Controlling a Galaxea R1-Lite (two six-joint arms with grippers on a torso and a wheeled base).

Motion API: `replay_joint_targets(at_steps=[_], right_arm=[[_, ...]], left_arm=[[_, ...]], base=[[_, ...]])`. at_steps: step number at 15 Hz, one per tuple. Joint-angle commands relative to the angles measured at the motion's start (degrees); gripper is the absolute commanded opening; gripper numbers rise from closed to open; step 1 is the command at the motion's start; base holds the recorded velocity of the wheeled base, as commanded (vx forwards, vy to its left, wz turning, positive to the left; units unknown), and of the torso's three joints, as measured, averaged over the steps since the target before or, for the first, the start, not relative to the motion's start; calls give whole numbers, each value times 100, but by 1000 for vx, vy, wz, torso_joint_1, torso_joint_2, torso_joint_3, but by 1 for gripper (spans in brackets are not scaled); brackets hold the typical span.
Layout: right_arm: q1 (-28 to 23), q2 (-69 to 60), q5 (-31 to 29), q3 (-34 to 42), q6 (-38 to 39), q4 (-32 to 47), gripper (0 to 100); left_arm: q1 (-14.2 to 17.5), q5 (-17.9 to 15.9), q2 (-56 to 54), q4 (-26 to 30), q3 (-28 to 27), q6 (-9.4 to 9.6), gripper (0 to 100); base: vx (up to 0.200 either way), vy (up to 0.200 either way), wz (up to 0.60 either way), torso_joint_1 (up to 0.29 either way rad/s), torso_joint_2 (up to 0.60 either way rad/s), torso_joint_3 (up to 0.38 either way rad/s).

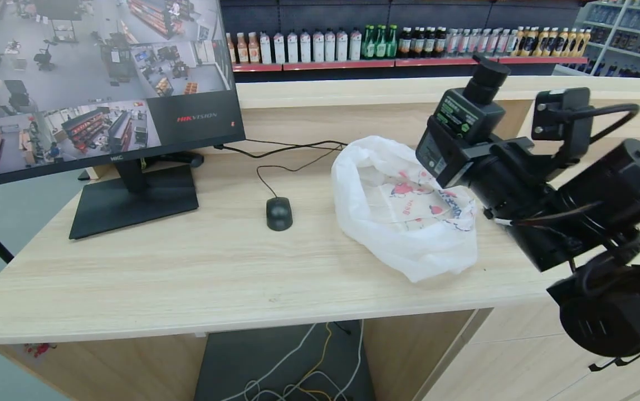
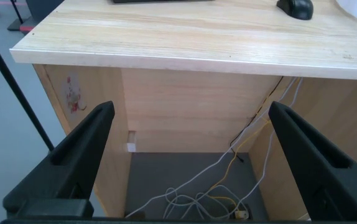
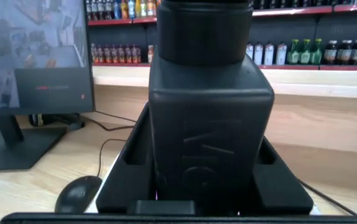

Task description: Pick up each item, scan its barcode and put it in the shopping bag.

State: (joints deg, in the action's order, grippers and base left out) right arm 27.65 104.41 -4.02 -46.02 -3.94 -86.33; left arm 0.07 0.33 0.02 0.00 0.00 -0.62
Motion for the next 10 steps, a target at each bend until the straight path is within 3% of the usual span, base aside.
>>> replay_joint_targets(at_steps=[1, 5, 10], right_arm=[[21, 361, -28, -698, 7, 547, 0], [21, 1037, -46, -1339, 7, 873, 0], [21, 1591, -318, -1331, -2, 512, 0]], left_arm=[[1, 2, -2, 0, 0, 1, 100], [1, 2, -2, 0, 0, -8, 100], [1, 2, -2, 0, 0, -8, 100]], base=[[0, 0, 0, 0, 0, 0], [0, 0, 0, 0, 0, 0], [0, 0, 0, 0, 0, 0]])
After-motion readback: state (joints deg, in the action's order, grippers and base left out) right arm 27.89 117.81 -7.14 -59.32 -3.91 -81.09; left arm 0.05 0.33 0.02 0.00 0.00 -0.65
